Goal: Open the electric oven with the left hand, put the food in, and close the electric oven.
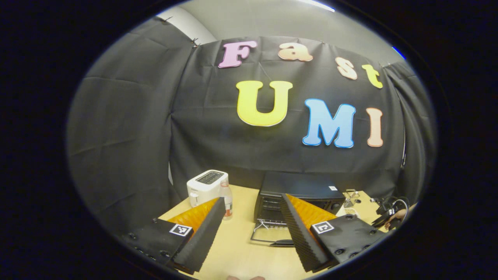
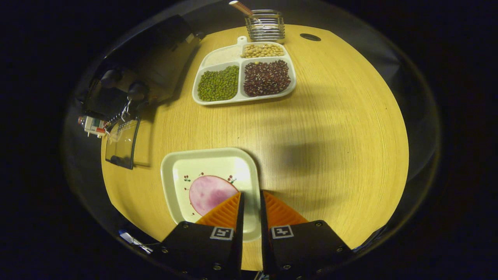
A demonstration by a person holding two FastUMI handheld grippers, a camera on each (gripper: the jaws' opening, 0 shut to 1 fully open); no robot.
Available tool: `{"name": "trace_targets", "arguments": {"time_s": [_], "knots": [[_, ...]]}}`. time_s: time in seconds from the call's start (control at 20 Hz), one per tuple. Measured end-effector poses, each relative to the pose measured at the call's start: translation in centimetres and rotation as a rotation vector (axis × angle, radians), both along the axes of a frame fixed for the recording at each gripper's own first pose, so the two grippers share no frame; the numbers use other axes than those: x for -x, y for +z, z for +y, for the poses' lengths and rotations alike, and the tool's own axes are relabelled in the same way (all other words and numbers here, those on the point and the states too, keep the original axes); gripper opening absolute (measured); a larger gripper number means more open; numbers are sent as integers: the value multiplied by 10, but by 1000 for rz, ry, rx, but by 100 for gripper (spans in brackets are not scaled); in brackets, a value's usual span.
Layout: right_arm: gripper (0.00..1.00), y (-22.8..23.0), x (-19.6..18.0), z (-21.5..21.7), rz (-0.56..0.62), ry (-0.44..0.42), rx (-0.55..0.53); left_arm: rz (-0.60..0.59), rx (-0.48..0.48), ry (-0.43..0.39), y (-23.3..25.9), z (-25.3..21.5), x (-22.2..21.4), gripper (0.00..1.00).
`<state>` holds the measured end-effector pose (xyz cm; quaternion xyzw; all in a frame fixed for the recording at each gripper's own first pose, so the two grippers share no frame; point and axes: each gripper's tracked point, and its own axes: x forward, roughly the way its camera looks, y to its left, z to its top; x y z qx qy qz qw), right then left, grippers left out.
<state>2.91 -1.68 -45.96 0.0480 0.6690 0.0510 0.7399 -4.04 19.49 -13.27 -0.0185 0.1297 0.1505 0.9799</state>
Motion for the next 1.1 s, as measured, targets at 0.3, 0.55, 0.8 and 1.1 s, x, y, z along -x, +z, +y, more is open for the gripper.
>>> {"name": "trace_targets", "arguments": {"time_s": [0.3,0.55,0.8,1.1], "knots": [[3,3,7,-2,-25,-41,-79,-1,4,-12,-1,-3,-4,100],[3,8,15,6,-25,-105,-206,1,-4,-20,1,-4,-7,100],[3,16,17,15,-33,-179,-317,0,-5,-39,-1,-13,-9,100],[4,7,12,17,-38,-113,-220,5,-9,-66,-3,-18,-13,100]]}}
